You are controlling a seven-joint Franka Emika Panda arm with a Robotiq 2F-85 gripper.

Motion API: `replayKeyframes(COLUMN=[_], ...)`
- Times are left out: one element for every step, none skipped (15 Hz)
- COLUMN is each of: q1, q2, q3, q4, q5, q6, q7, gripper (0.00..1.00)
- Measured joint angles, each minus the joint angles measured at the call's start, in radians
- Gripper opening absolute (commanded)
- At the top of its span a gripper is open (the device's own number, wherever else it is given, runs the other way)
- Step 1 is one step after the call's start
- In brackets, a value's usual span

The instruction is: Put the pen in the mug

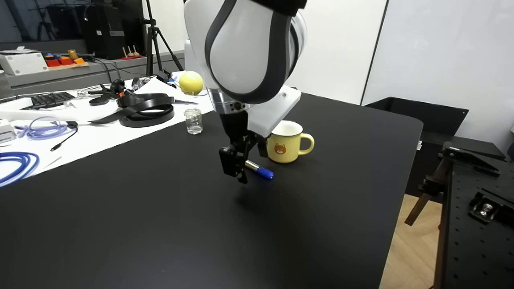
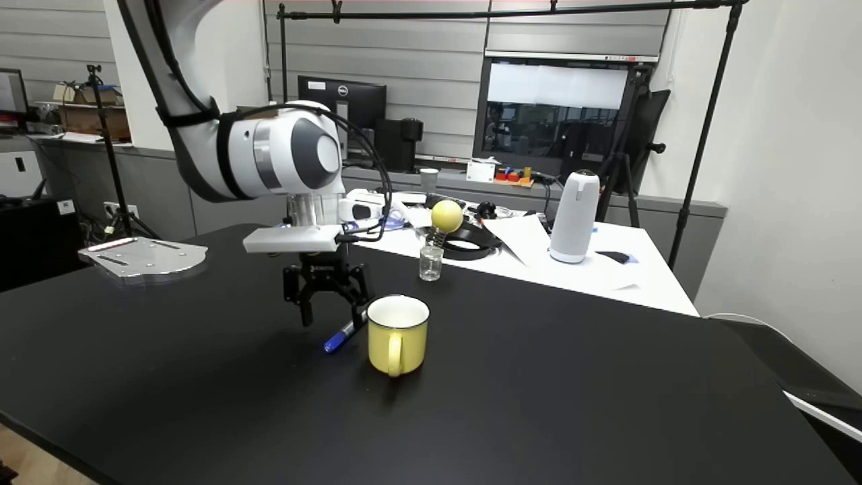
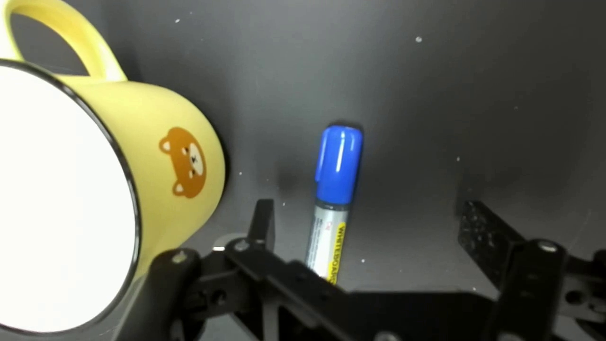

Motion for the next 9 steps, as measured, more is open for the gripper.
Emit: replayKeyframes(q1=[-0.002,-0.006,-0.011,-0.017,-0.024,-0.033,-0.042,-0.052,-0.063], q2=[0.000,0.001,0.001,0.002,0.003,0.006,0.009,0.015,0.021], q3=[0.000,0.001,0.002,0.003,0.006,0.010,0.015,0.020,0.026], q4=[0.000,0.000,0.000,0.000,0.000,0.000,0.000,0.000,0.001], q5=[0.003,0.007,0.016,0.023,0.031,0.043,0.059,0.072,0.086], q6=[0.002,0.002,0.002,0.002,0.002,-0.001,-0.006,-0.013,-0.019], q7=[-0.002,-0.002,-0.002,-0.003,-0.003,-0.006,-0.011,-0.018,-0.028], gripper=[1.00,1.00,0.96,0.97,0.98,0.93,0.74,0.71,0.62])
